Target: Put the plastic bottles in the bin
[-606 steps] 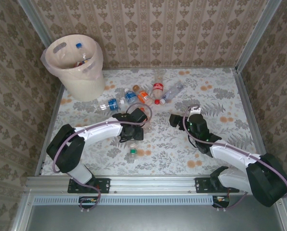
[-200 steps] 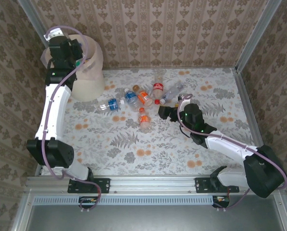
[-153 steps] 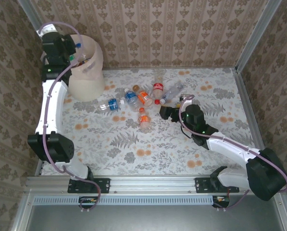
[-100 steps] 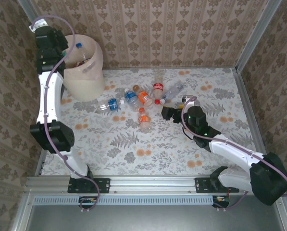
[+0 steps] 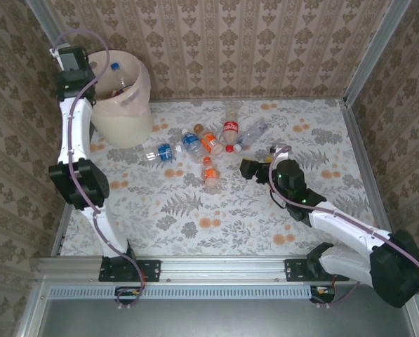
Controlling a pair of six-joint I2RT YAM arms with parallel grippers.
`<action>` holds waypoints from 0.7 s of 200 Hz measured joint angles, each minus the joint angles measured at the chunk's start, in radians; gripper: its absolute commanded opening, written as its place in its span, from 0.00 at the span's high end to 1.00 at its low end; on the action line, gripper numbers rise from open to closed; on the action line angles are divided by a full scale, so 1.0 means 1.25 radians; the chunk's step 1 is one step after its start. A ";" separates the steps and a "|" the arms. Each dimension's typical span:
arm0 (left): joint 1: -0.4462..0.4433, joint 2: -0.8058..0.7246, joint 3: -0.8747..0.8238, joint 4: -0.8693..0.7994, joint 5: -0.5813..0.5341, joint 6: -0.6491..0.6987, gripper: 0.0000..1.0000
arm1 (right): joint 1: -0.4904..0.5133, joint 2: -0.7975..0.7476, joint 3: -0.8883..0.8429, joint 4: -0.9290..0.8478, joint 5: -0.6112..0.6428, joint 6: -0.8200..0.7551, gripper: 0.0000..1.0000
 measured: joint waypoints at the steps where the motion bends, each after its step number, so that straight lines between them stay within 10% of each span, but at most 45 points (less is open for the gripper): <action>1: 0.000 0.001 0.002 -0.001 -0.001 0.000 0.31 | 0.000 -0.001 0.000 0.000 0.000 0.000 0.00; 140: -0.009 0.051 0.104 -0.129 -0.019 -0.007 0.07 | 0.000 -0.036 -0.022 -0.028 0.020 -0.001 0.00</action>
